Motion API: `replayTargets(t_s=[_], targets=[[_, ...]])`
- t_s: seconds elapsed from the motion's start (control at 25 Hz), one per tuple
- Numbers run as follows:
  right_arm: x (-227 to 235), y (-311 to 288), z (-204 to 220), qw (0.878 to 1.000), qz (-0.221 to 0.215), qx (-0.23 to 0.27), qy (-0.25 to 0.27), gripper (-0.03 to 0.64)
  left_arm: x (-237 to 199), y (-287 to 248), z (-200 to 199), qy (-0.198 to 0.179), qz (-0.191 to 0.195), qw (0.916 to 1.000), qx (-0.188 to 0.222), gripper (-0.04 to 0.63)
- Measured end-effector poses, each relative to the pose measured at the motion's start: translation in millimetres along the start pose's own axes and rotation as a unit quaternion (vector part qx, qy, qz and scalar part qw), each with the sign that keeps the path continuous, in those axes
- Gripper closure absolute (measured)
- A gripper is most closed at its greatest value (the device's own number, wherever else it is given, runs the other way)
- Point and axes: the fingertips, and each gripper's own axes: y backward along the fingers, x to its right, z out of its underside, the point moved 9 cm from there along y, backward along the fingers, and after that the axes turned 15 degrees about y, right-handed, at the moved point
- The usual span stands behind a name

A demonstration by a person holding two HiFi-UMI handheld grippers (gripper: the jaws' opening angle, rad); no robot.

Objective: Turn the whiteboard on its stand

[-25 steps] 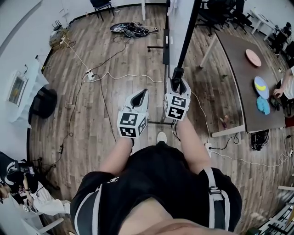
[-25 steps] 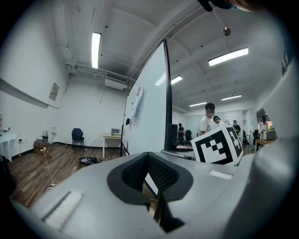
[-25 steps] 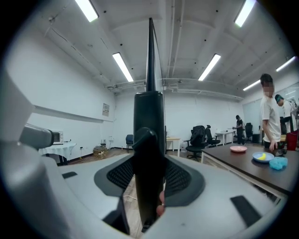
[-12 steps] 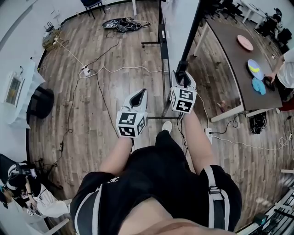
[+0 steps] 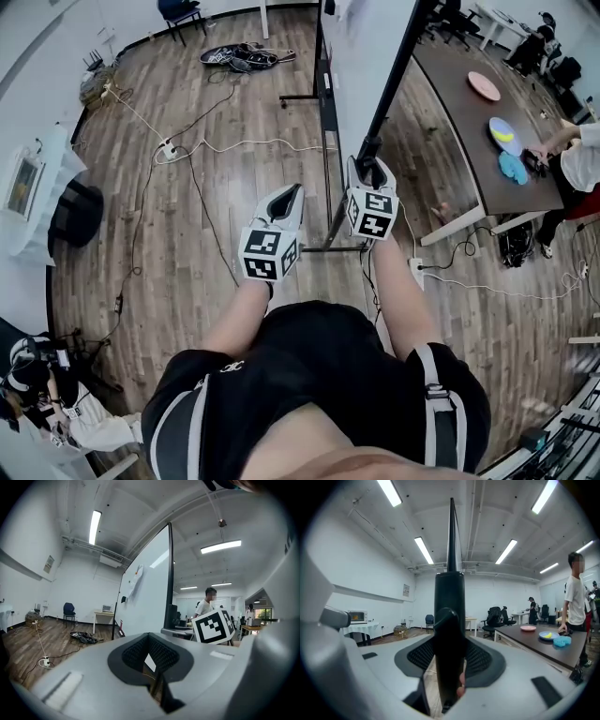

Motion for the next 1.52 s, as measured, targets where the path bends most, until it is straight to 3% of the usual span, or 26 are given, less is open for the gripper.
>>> replayTargets(t_s=[1.12, 1.28, 1.44, 1.48, 1.52], targets=[[0, 162, 24, 0.999, -0.046, 0.015, -0.006, 0.419, 134, 55, 50, -0.004, -0.010, 0.9999, -0.007, 0.586], [3, 181, 28, 0.997, -0.067, 0.039, -0.017, 0.419, 146, 67, 53, -0.007, -0.009, 0.9999, -0.002, 0.586], [9, 225, 23, 0.995, -0.052, 0.082, -0.030, 0.420, 158, 75, 58, -0.010, -0.005, 0.9999, -0.001, 0.586], [11, 238, 21, 0.995, -0.039, 0.088, -0.031, 0.451, 162, 77, 60, -0.009, -0.003, 1.0000, -0.001, 0.586], [13, 252, 19, 0.995, -0.026, 0.093, -0.032, 0.530, 166, 79, 62, -0.009, -0.001, 1.0000, -0.002, 0.586]])
